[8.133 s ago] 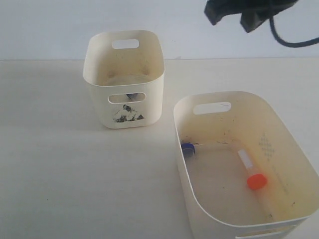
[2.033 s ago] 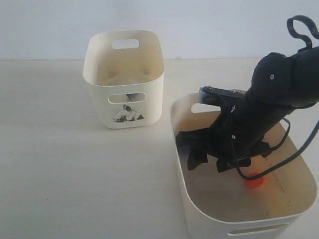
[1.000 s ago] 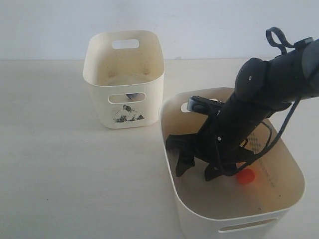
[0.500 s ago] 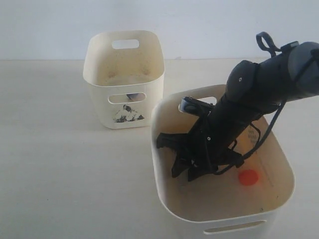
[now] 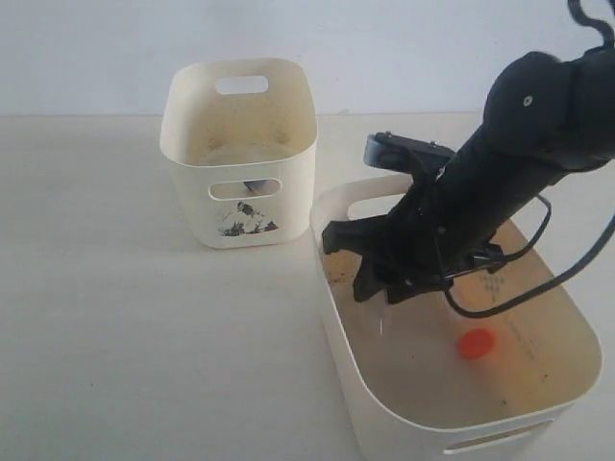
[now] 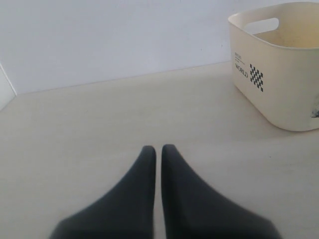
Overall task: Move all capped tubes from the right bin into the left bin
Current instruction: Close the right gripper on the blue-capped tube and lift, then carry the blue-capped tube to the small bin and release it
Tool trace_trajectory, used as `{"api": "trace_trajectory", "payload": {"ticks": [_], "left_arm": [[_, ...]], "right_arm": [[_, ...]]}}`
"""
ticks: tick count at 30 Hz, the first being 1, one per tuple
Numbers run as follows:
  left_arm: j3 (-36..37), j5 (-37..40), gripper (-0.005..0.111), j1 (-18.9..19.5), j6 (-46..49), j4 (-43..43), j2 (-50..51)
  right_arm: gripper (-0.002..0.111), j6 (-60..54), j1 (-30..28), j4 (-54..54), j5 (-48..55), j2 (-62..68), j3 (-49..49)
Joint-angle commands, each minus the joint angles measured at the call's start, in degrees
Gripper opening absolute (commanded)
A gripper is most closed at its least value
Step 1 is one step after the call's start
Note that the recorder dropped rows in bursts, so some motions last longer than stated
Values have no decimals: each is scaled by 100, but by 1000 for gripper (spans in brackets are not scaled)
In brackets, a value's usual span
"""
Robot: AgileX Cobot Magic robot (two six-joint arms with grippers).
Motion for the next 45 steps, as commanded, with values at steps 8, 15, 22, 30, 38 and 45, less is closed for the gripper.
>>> {"api": "trace_trajectory", "payload": {"ticks": [8,15,22,30,38,45], "left_arm": [[-23,-45,4,6,-66,-6,-17],[-23,-45,4,6,-66,-6,-17],[-23,-45,4,6,-66,-6,-17],[-23,-45,4,6,-66,-6,-17],[-23,-45,4,6,-66,-6,-17],[-23,-45,4,6,-66,-6,-17]], "right_arm": [[0,-59,-33,-47,76,-1272,-270],[0,-893,-33,208,-941,-1530,-754],[0,-2035,59,1751,-2554,-1025,-876],[0,-2862,555,1807,-2814,127,-2098],[17,-3011,573,1786,-2544,977,-2911],[24,-2991,573,1771,-2423,1028,-2961]]}}
